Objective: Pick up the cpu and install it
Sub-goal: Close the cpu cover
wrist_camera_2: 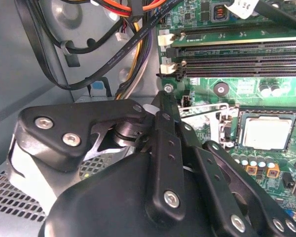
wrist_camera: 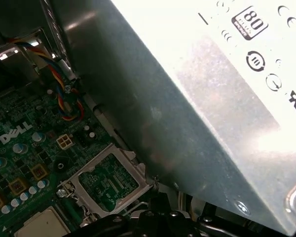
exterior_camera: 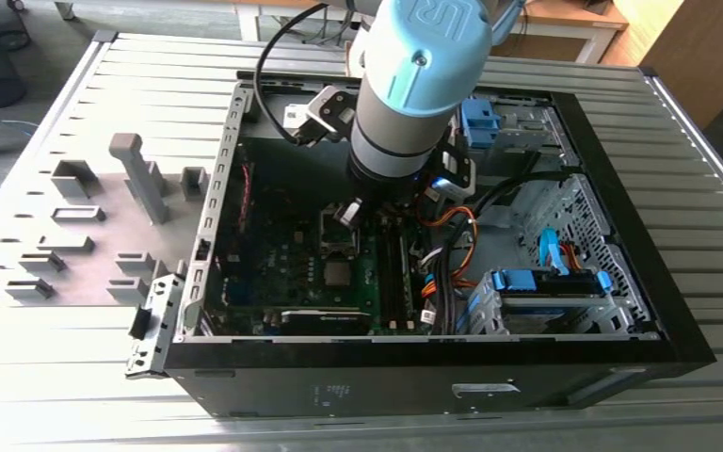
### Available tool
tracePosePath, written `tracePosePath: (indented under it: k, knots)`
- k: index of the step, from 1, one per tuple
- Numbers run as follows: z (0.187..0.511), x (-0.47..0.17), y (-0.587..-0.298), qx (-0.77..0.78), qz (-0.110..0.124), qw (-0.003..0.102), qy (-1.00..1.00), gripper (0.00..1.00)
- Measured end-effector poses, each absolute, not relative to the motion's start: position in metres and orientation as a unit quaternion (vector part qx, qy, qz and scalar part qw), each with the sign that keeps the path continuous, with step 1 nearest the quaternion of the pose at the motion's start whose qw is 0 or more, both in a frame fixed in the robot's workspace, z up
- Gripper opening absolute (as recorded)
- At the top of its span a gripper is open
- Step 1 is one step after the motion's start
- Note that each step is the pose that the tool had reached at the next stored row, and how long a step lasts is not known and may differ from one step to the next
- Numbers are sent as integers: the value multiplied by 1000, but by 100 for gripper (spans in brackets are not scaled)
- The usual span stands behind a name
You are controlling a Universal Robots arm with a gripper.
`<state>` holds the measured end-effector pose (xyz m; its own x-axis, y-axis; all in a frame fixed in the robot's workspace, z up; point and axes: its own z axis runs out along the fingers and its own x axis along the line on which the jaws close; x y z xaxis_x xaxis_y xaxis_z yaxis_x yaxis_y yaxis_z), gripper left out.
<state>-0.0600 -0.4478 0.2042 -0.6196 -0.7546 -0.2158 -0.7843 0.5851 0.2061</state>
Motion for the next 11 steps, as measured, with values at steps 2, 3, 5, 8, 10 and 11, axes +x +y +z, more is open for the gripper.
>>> tracePosePath:
  k: [2, 3, 5, 8, 10, 11]
  knots:
    - [205, -60, -448, -433, 141, 53, 889, 11]
    - [205, -60, -449, -433, 141, 53, 889, 11]
    - [204, -60, -449, -433, 141, 53, 889, 11]
    - [204, -60, -449, -433, 141, 53, 889, 11]
    - [204, -60, -449, -433, 141, 53, 889, 11]
    - [204, -60, -449, -433, 141, 53, 889, 11]
